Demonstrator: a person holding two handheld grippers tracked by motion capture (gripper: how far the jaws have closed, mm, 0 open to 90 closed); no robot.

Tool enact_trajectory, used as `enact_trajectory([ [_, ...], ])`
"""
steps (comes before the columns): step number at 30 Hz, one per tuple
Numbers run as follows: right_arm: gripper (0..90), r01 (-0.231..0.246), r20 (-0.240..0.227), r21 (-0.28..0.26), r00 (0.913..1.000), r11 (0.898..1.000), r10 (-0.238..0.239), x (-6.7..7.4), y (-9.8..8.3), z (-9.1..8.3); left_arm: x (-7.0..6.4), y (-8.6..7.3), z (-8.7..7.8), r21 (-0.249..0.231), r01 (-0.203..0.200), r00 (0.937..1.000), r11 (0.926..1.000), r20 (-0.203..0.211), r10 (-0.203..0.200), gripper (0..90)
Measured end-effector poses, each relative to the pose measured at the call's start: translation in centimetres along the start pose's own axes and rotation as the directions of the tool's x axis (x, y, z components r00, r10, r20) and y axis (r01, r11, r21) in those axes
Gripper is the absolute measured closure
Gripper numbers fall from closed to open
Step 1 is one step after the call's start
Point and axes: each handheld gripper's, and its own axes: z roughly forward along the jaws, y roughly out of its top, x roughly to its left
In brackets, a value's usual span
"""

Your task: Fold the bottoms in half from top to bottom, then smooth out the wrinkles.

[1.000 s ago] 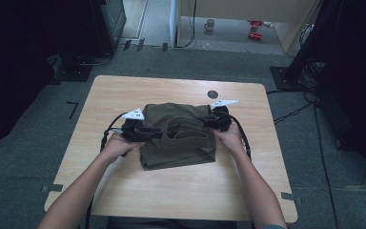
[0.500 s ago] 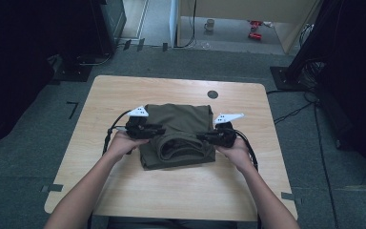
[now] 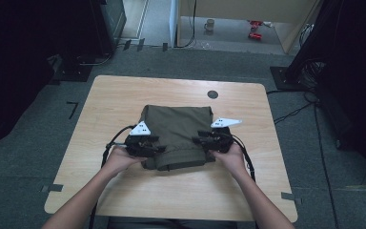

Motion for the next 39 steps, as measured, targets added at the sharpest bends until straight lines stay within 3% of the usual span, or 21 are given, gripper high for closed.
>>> enact_trajectory([
  [3,48.0,0.052,0.014,0.059,0.9985,0.997,-0.053,0.4,-1.0,0.5,0.0,-0.4,0.1,0.009,-0.004,0.9999,1.0000,-0.010,0.004,39.9],
  [7,44.2,0.101,0.026,0.085,0.9943,0.991,-0.104,0.9,-2.1,0.5,0.0,-1.0,0.1,0.016,0.026,0.9996,0.9995,0.007,-0.026,38.6],
  [13,44.5,0.072,0.006,0.099,0.9973,0.992,-0.073,0.9,-2.8,0.3,-0.2,-1.4,-0.3,0.016,0.035,0.9994,0.9992,-0.004,-0.035,36.4],
  [17,54.4,0.086,0.036,0.041,0.9955,0.995,-0.088,0.9,-1.5,-0.7,-0.4,-0.4,-1.3,-0.014,0.023,0.9993,0.9996,-0.028,-0.023,36.8],
  [21,66.4,0.055,0.127,-0.030,0.9906,0.998,-0.051,-0.6,0.6,-0.9,-1.2,0.6,-1.6,-0.041,0.053,0.9985,0.9978,-0.012,-0.053,48.8],
  [22,70.6,0.046,0.159,-0.039,0.9866,0.998,-0.039,-1.3,1.2,-0.6,-1.5,0.7,-1.4,-0.031,0.063,0.9980,0.9975,-0.006,-0.064,49.7],
  [25,70.1,0.013,0.216,-0.033,0.9764,0.999,-0.006,-3.3,2.1,1.2,-2.4,0.1,-0.4,0.026,0.076,0.9969,0.9968,0.016,-0.077,46.1],
  [27,67.0,0.000,0.234,0.008,0.9723,1.000,-0.001,-4.5,2.1,2.6,-2.8,-0.6,0.0,0.045,0.055,0.9985,0.9974,0.003,-0.056,41.6],
  [31,63.9,-0.015,0.259,0.069,0.9658,0.998,-0.003,-6.0,1.4,4.1,-2.4,-1.7,0.2,0.052,0.119,0.9920,0.9916,0.038,-0.121,39.1],
  [35,64.1,-0.003,0.270,0.061,0.9628,0.998,-0.014,-6.7,1.0,3.9,-2.6,-2.3,0.3,0.039,0.109,0.9934,0.9933,0.033,-0.110,39.2],
  [37,64.5,0.016,0.288,0.062,0.9569,0.998,-0.033,-7.1,0.8,3.7,-2.8,-2.6,0.2,0.030,0.100,0.9944,0.9945,0.032,-0.101,39.2],
  [39,65.2,0.009,0.287,0.052,0.9576,0.999,-0.023,-7.4,0.6,3.5,-2.7,-2.6,0.1,0.025,0.111,0.9930,0.9935,0.037,-0.112,38.8],
])
